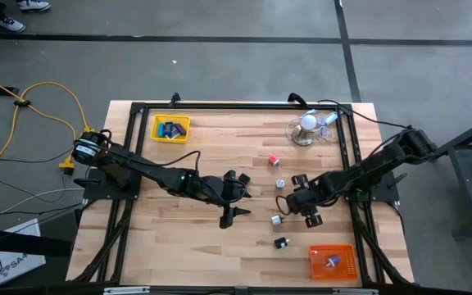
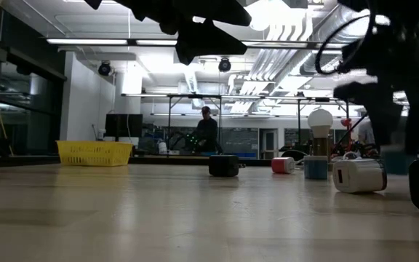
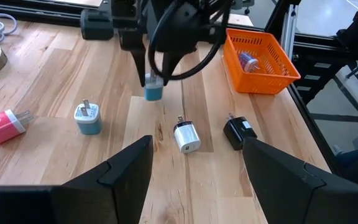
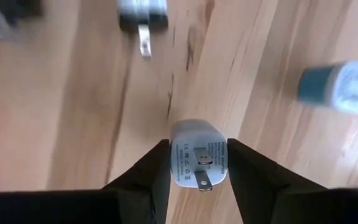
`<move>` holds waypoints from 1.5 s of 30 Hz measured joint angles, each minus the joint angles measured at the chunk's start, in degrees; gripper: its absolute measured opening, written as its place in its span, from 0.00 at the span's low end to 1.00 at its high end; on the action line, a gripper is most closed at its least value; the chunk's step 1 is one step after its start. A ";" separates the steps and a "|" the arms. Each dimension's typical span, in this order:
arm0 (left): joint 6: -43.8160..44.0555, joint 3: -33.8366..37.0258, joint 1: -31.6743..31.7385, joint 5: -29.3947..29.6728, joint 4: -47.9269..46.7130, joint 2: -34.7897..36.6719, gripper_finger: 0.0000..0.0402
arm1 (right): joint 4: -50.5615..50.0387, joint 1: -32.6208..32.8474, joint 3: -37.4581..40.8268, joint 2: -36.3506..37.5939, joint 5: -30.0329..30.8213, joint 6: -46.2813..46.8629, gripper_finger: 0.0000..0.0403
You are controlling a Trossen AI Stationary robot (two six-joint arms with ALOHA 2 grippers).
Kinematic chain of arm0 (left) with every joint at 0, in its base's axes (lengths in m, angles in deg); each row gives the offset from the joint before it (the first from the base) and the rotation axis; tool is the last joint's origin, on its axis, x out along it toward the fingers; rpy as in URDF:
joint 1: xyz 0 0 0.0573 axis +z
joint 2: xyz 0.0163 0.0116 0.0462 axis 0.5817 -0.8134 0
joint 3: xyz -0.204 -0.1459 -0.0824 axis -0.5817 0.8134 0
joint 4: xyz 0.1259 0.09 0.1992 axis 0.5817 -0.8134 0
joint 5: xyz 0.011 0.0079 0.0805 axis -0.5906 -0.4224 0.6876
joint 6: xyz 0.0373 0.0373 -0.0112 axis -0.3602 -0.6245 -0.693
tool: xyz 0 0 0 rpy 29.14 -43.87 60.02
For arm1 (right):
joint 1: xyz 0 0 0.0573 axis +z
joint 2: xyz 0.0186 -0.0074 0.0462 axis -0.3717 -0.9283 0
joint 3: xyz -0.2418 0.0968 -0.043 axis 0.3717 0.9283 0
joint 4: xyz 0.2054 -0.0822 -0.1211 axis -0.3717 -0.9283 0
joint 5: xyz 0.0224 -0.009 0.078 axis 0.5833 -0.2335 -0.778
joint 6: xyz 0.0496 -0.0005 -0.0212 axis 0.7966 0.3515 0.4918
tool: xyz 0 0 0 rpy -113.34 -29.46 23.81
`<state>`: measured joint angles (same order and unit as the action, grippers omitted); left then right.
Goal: Pick & Place Office items
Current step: Put the bottom blue charger adapter into the orange bin
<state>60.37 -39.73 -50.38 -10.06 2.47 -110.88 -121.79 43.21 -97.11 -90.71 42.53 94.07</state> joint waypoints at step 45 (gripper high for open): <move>0.23 -0.01 0.00 0.00 -0.10 0.00 0.60 | 6.60 30.83 -6.59 12.27 3.26 33.72 0.32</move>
<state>60.61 -39.74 -50.38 -10.06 2.37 -110.88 -115.19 74.04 -103.70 -78.43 45.79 127.79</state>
